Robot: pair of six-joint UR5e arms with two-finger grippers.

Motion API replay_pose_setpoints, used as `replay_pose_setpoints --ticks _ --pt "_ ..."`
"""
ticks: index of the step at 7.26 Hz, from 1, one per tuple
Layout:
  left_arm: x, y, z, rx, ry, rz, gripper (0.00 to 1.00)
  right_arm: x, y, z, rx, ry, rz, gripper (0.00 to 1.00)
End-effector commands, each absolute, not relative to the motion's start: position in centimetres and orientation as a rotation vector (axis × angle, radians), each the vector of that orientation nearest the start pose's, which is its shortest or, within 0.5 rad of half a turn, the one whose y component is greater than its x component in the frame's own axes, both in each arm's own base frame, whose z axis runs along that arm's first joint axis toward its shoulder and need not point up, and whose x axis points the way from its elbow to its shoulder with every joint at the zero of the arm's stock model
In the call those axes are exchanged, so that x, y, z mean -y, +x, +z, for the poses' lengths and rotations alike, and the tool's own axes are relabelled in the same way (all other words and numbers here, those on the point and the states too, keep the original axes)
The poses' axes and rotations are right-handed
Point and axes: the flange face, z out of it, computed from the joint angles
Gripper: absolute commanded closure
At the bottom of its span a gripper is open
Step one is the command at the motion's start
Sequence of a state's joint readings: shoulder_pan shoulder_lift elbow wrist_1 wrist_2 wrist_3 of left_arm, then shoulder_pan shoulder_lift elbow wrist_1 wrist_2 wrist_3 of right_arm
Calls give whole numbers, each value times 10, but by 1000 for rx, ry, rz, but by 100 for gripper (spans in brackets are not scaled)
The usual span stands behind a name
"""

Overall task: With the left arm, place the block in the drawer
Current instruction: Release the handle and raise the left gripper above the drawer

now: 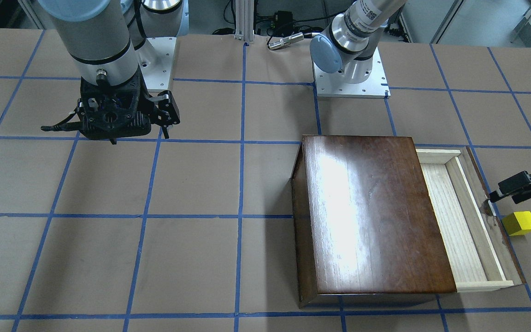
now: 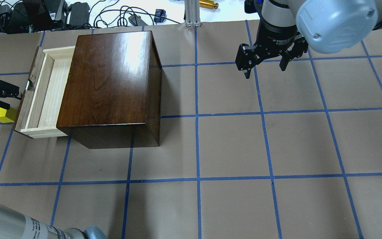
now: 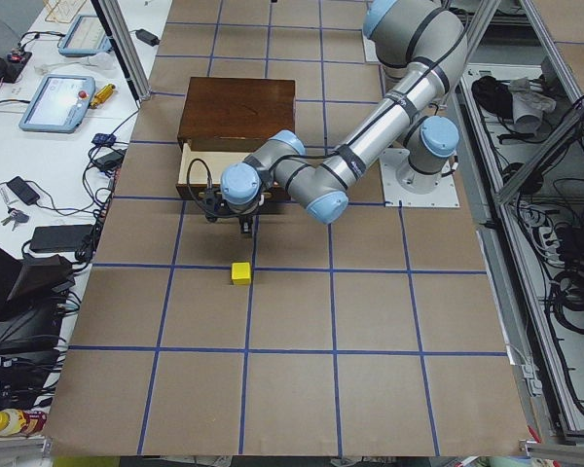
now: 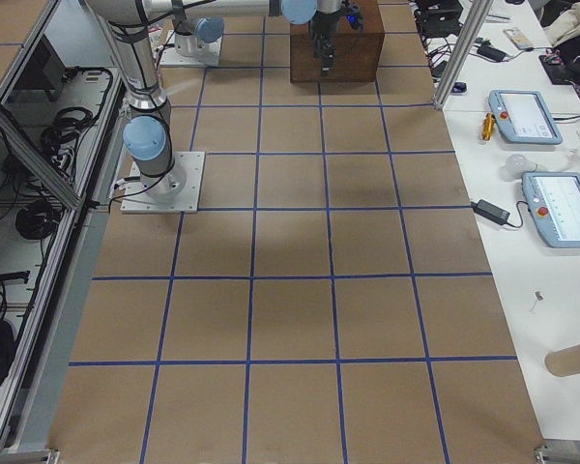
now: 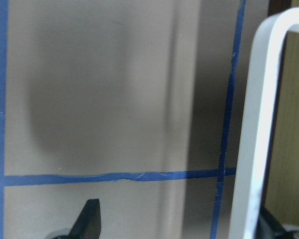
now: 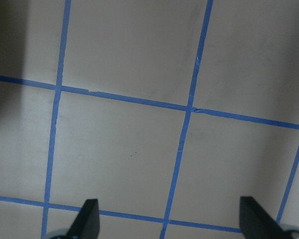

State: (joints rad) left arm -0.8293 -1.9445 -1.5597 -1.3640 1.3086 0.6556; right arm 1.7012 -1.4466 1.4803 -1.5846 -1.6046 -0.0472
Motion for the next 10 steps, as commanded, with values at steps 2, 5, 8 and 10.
replay_pose_setpoints --ticks 2,5,8,10 --pt "504 250 421 -3360 -151 -55 0 521 199 469 -3163 -283 29 0" --pt "447 206 494 -3291 -148 -7 0 521 199 469 -3163 -283 29 0" --pt "483 78 506 -3260 -87 15 0 521 199 469 -3164 -280 29 0" --pt "496 -29 507 -3255 -51 25 0 521 199 469 -3164 -280 29 0"
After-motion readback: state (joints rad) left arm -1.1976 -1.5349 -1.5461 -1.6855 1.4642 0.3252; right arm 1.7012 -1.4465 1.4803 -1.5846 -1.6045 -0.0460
